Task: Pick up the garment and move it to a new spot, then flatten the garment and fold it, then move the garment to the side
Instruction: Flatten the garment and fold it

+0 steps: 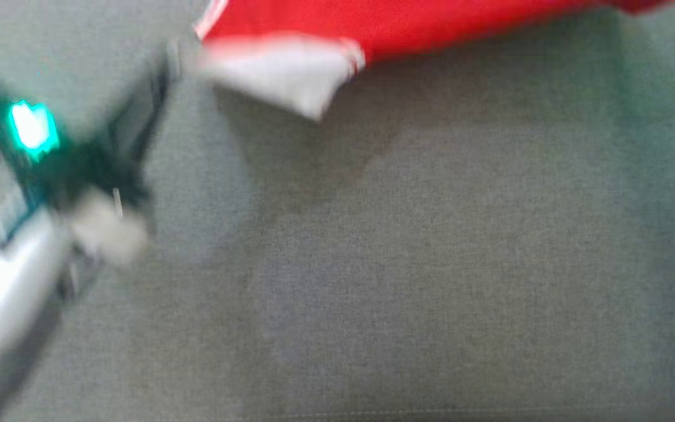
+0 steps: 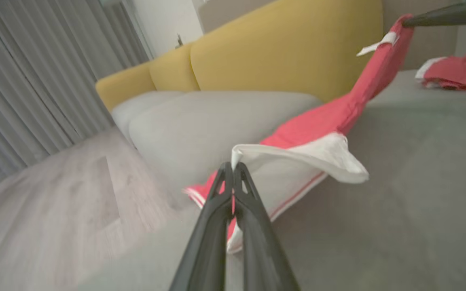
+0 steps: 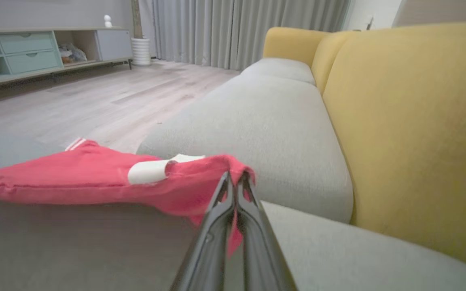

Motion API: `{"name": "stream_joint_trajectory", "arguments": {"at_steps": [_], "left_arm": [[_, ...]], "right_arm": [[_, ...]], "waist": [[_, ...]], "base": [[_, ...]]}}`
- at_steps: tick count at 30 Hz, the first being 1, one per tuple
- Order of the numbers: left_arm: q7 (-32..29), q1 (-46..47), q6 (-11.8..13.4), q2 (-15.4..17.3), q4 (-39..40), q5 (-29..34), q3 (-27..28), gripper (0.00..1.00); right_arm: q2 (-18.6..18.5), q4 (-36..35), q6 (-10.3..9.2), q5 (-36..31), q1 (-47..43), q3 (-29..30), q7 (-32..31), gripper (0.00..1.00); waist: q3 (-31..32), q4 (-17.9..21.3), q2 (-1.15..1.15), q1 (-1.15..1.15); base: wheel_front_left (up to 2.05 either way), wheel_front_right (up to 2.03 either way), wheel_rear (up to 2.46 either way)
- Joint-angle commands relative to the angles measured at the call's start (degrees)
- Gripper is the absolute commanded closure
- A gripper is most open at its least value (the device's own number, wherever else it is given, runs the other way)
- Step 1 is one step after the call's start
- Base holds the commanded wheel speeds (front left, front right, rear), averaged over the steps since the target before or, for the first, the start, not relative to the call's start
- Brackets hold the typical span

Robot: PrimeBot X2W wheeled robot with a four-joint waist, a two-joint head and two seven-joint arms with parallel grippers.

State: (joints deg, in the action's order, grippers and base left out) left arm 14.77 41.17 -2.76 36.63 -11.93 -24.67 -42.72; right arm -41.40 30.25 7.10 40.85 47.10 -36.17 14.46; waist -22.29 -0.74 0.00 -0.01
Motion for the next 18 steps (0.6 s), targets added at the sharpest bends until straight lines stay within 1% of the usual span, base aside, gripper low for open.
{"name": "stream_joint_trajectory", "arguments": {"at_steps": [1, 2, 4, 5, 7, 9, 14, 18], "left_arm": [[0.2, -1.3, 1.0, 3.4, 2.4, -0.5, 2.8, 1.0], [0.2, -5.5, 1.8, 3.9, 3.9, -0.9, 2.8, 1.0], [0.2, -13.2, 2.5, 4.5, 6.5, -1.8, 1.9, 1.0], [0.2, -16.6, 3.3, 4.6, 7.7, -2.2, 1.6, 1.0], [0.2, -22.6, 4.5, 4.8, 9.7, -2.9, 0.7, 1.0], [0.2, -27.4, 5.1, 4.7, 11.2, -4.0, -0.2, 1.0], [0.2, -34.5, 6.1, 4.8, 13.0, -6.5, -1.4, 1.0], [0.2, -36.5, 6.0, 5.4, 13.6, -7.4, -0.9, 1.0]], "right_arm": [[-2.4, -1.8, 0.39, 0.2, -3.4, 0.9, 0.5, 1.0], [-2.9, -2.7, 0.39, 0.3, -6.5, 1.6, 0.5, 1.0], [-3.6, -4.5, 0.39, 0.5, -12.7, 3.2, 0.5, 1.0], [-3.9, -5.5, 0.39, 0.4, -15.8, 4.1, 0.5, 1.0], [-4.3, -7.7, 0.39, 0.0, -21.6, 5.7, 0.5, 1.0], [-4.1, -9.4, 0.39, 0.1, -27.0, 7.8, 0.5, 1.0], [-2.6, -12.5, 0.39, -1.5, -37.8, 12.0, 0.5, 1.0], [-0.8, -14.4, 0.39, -2.4, -42.8, 13.9, 0.5, 1.0]], "waist": [[1.9, -0.4, 0.0, 0.01], [2.7, -0.5, 0.0, 0.01], [4.3, -0.7, 0.0, 0.01], [5.1, -0.8, 0.0, 0.01], [6.4, -1.0, 0.0, 0.01], [7.6, -1.2, 0.0, 0.01], [10.6, -1.4, 0.0, 0.01], [12.7, -1.3, 0.0, 0.01]], "base": [[0.0, 0.0, 0.0], [0.0, 0.0, 0.0], [0.0, 0.0, 0.0], [0.0, 0.0, 0.0], [0.0, 0.0, 0.0], [0.0, 0.0, 0.0], [0.0, 0.0, 0.0], [0.0, 0.0, 0.0]]}}
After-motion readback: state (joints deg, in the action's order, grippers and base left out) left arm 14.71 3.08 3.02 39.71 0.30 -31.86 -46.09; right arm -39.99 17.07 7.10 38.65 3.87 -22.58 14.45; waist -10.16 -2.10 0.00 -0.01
